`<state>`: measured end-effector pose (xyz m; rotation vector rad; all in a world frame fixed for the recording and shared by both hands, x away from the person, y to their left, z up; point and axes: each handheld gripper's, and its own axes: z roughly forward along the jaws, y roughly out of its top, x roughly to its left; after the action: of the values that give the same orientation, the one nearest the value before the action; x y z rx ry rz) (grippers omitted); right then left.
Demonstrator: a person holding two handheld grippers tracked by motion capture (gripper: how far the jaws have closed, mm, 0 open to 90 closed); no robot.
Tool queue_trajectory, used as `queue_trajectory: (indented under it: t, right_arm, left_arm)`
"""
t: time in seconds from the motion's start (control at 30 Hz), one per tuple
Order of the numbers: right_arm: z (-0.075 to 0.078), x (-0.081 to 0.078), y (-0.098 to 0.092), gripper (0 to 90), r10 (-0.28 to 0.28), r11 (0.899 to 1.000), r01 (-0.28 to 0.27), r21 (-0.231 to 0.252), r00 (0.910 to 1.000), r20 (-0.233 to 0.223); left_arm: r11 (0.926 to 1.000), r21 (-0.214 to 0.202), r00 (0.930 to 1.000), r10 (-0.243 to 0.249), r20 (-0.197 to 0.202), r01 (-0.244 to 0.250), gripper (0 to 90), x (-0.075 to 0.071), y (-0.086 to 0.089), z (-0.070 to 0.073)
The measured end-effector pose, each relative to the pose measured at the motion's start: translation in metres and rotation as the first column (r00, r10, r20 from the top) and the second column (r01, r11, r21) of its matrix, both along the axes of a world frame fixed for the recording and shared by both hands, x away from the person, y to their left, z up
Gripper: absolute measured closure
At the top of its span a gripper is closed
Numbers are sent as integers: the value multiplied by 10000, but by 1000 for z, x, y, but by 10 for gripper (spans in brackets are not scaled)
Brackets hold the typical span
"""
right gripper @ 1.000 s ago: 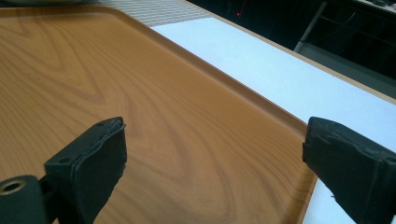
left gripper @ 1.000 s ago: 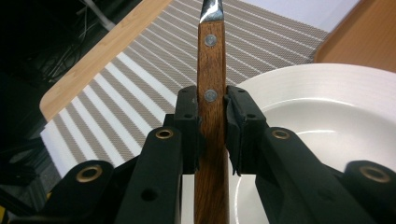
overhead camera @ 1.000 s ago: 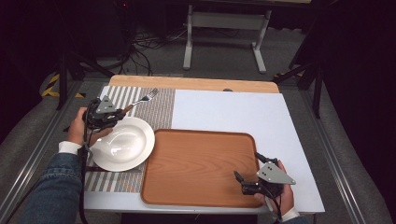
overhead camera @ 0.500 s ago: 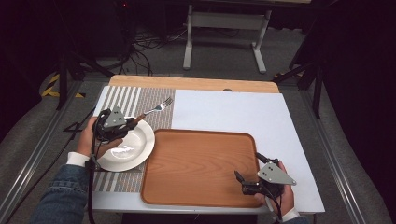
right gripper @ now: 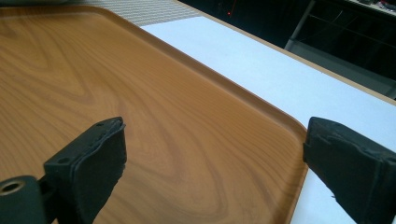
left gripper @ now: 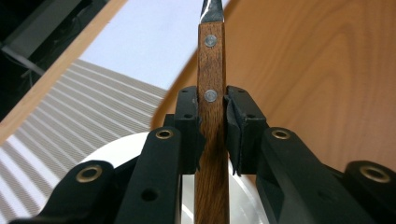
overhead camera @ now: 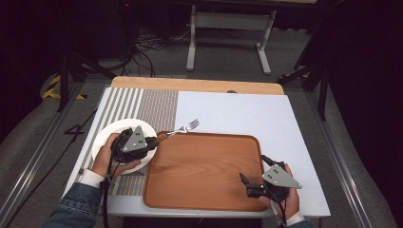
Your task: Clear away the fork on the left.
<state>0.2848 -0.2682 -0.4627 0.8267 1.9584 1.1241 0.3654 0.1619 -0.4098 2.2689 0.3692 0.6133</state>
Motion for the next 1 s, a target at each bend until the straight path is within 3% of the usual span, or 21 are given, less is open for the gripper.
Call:
queue_trajectory:
  t: [0.2,0.3,0.7,0.77,0.97,1.0]
  right_arm:
    - [-1,1,0,69,30,10000,-30,-24,10000,-34]
    - [-1,1,0,69,-57,9999,57,-109,10000,27]
    - [-1,2,-1,68,-338,9990,345,-284,9991,257]
    - [-1,2,-1,68,-341,9989,349,-311,9991,244]
    - [-2,2,0,68,-264,9989,273,-373,9994,233]
    - [-2,2,0,68,-241,9990,248,-364,9995,206]
  left_arm:
    - [9994,-144,9992,-328,-221,325,761,-15,-12,-9]
    - [9983,194,9977,-544,-409,552,761,-27,-23,-16]
    - [9958,256,9914,-852,-996,881,761,-46,-34,-25]
    - [9934,458,9890,-995,-1098,1051,761,-51,-40,-29]
    - [9920,461,9848,-1106,-1341,1176,761,-58,-45,-36]
    - [9905,501,9809,-1194,-1535,1284,760,-61,-47,-41]
